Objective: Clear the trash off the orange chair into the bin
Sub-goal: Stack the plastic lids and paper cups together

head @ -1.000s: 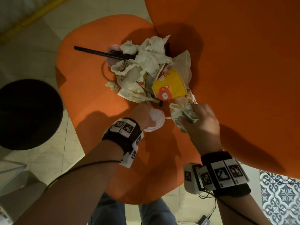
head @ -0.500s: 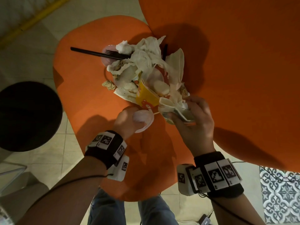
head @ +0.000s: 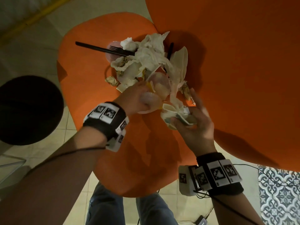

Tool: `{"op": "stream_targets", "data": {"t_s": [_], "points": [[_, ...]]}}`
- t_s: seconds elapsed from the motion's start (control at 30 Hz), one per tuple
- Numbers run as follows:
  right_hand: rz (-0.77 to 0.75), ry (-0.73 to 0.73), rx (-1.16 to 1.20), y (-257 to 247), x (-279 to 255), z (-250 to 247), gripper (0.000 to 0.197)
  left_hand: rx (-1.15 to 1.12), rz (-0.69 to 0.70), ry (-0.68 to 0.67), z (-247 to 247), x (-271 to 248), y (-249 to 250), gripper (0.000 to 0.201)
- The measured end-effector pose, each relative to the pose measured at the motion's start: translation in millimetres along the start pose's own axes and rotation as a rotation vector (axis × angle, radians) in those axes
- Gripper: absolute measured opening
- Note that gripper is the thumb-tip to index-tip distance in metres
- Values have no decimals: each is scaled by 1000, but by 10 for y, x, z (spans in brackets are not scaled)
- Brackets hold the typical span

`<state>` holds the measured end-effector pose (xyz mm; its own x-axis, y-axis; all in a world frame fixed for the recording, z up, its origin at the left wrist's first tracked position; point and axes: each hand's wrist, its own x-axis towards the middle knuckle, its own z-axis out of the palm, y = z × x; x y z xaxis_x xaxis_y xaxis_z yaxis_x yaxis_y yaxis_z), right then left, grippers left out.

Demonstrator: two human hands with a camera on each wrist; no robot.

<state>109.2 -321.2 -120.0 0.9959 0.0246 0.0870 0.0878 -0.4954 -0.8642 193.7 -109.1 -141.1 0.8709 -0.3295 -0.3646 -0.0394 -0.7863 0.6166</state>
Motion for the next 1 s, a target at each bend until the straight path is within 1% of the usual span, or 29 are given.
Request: {"op": "stream_targets", "data": {"t_s": [0.03, 0.1, 0.17, 0.2, 0.27, 0.33, 0.4, 0.47, 0.53, 0.57, 0.63, 0.67, 0.7, 0.77, 0.8, 0.83, 0.9, 0.97, 1.0], "points": [[48, -9, 40, 3, 15, -7, 22, 15, 2, -8, 8, 65, 24, 41], [94, -26, 97, -5, 72, -16, 30, 8, -8, 28, 54, 117, 44, 40], [100, -60, 134, -22, 156, -11, 36, -23, -41, 54, 136, 115, 14, 47], [107, -80, 155, -33, 197, -2, 39, -37, -71, 39, 189, 107, -9, 53], [143, -100, 203, -67, 265, 37, 44, -77, -114, -49, 292, 95, -60, 66], [238, -92, 278, -143, 346, 80, 41, -161, -88, -95, 353, 81, -68, 66], [310, -101, 342, -205, 448, 135, 33, -200, -56, -49, 385, 76, -53, 62], [284, -111, 299, -264, 548, 180, 29, -204, -69, -7, 399, 73, -47, 62], [235, -101, 263, -306, 670, 222, 29, -171, -136, -9, 387, 30, -68, 58], [214, -89, 217, -325, 748, 240, 32, -157, -157, -4, 387, -10, -114, 56], [160, -87, 11, -297, 973, 296, 40, -213, -198, 20, 353, -152, -199, 60], [164, -116, -97, -270, 1107, 329, 39, -267, -222, 52, 325, -243, -232, 64], [193, -153, -157, -237, 1244, 364, 39, -316, -225, 101, 293, -342, -248, 66], [302, -237, -140, -171, 1465, 444, 45, -386, -248, 166, 233, -524, -266, 67], [362, -279, -141, -135, 1558, 477, 49, -423, -279, 178, 210, -603, -282, 65], [400, -318, -180, -105, 1626, 504, 52, -465, -304, 180, 189, -668, -291, 58], [406, -358, -245, -78, 1675, 527, 48, -513, -309, 185, 181, -778, -338, 39], [369, -306, -224, -48, 1650, 519, 38, -527, -307, 166, 206, -852, -389, 32], [365, -274, -202, -39, 1607, 497, 31, -542, -301, 145, 216, -877, -398, 32]]}}
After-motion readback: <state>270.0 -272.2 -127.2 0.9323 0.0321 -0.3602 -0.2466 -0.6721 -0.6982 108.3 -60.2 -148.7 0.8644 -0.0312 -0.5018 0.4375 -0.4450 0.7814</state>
